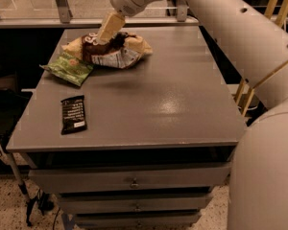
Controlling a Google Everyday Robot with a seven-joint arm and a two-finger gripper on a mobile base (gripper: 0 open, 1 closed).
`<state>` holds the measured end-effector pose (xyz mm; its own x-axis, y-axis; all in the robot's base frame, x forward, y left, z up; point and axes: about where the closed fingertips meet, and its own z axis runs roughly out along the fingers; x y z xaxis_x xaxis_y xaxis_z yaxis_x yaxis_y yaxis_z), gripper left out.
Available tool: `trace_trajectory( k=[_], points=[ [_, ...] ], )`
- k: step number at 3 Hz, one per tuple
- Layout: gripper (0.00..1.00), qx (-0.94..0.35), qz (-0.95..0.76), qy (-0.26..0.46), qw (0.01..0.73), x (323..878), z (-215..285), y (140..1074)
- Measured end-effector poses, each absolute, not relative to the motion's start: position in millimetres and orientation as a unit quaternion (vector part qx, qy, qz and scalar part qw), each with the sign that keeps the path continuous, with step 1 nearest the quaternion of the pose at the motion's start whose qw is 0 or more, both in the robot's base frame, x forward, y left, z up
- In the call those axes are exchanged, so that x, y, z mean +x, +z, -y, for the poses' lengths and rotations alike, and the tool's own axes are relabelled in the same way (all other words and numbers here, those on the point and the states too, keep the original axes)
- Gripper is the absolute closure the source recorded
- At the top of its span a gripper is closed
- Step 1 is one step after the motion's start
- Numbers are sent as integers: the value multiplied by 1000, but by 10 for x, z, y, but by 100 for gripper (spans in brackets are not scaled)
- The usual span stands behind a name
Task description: Move brown chip bag near green jalapeno chip bag
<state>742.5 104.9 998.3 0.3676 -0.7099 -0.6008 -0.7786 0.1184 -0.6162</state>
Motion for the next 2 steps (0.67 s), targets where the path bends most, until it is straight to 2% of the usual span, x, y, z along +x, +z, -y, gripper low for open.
trace_trajectory(
  k=[1,2],
  points=[
    [0,-683,-555,32,474,7299,-983,10039],
    [0,-691,-567,29,448,7109,-708,10005]
  ],
)
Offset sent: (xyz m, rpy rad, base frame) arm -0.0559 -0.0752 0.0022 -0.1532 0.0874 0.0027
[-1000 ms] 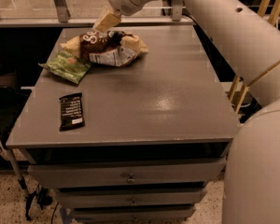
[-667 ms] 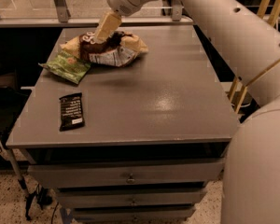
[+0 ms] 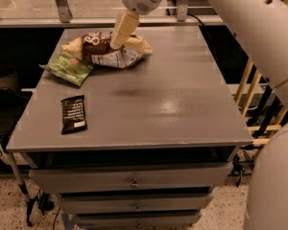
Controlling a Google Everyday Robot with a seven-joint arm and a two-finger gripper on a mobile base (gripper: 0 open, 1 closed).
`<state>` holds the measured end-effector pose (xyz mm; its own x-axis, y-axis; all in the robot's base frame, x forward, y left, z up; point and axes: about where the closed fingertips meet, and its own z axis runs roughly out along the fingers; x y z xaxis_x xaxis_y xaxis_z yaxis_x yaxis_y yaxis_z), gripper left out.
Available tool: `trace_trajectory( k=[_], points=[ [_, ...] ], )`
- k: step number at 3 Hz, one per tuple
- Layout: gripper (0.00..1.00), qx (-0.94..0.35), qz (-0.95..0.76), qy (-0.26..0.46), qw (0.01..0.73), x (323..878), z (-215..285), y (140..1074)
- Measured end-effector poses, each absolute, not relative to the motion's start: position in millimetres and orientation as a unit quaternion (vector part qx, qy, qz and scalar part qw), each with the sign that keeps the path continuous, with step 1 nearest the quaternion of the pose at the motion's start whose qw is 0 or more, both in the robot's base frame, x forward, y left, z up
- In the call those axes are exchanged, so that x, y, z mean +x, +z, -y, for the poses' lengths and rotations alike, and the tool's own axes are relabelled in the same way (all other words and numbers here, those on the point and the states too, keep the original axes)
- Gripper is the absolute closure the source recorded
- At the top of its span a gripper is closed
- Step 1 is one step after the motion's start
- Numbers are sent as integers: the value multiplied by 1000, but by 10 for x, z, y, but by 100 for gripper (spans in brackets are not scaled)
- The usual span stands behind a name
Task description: Move brown chip bag near green jalapeno chip bag
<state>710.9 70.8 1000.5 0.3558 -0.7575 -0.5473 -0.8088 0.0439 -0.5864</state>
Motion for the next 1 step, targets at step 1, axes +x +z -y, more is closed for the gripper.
trace_trajectory(
  k=[1],
  points=[
    [0,-672,-592,26,444,6782,-302,10027]
  ],
)
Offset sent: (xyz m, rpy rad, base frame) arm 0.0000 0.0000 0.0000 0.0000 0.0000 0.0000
